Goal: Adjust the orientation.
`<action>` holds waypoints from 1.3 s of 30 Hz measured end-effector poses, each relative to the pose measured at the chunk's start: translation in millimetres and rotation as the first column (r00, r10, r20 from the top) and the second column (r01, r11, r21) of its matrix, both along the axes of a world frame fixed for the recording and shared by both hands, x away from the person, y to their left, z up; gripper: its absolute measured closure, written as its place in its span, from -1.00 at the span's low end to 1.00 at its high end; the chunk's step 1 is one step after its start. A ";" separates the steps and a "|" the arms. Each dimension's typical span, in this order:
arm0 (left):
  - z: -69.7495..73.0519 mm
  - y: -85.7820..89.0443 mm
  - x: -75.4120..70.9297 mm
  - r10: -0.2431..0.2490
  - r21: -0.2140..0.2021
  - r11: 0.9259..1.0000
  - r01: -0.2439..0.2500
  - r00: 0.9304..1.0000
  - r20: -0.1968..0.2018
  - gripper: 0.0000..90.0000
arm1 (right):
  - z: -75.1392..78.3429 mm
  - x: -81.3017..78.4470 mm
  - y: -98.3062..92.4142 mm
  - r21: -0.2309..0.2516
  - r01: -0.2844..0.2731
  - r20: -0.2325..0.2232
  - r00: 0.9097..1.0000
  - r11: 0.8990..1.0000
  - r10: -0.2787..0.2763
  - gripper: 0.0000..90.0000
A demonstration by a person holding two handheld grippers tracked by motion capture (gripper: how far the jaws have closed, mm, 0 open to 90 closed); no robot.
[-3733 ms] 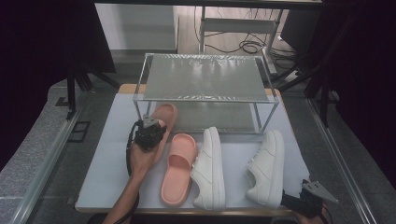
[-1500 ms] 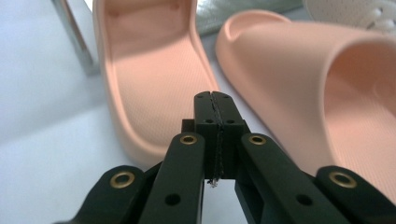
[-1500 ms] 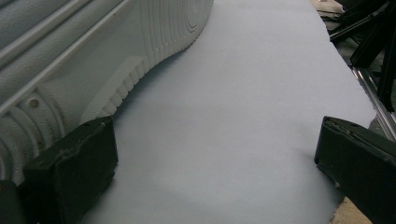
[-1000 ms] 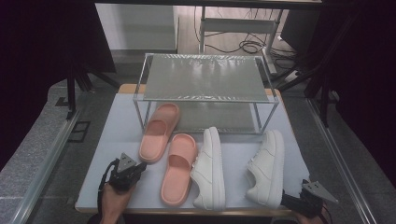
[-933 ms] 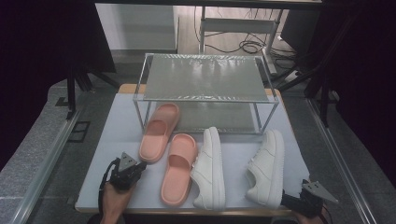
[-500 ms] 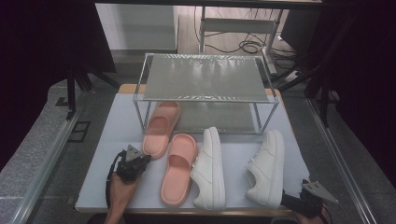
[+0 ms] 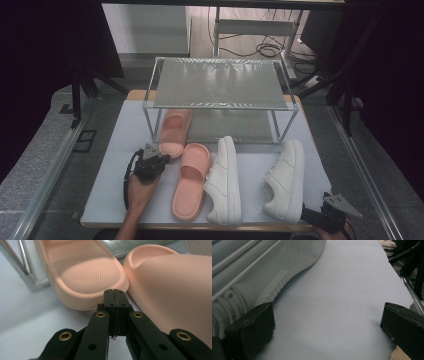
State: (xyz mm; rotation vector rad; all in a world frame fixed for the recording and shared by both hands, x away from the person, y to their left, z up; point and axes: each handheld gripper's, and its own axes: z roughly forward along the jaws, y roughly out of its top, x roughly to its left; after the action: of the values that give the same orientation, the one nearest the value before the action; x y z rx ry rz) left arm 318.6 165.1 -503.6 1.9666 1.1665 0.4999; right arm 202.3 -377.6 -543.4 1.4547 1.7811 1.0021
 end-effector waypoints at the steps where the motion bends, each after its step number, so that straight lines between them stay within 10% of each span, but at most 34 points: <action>1: 0.1 -0.9 1.9 -0.001 0.002 1.000 0.001 1.000 -0.002 0.99 | 0.0 0.0 0.0 0.000 0.000 0.000 1.000 1.000 0.000 -1.00; 39: -5.8 -21.5 79.7 0.016 0.068 0.998 -0.015 1.000 -0.010 0.99 | -0.4 0.2 -0.4 -0.002 -0.002 0.006 1.000 1.000 0.002 -1.00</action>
State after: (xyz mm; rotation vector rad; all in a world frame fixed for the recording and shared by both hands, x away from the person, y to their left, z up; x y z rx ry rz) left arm 398.3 143.6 -509.4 2.0218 1.1856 0.5449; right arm 202.5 -378.0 -543.8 1.4474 1.7797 1.0037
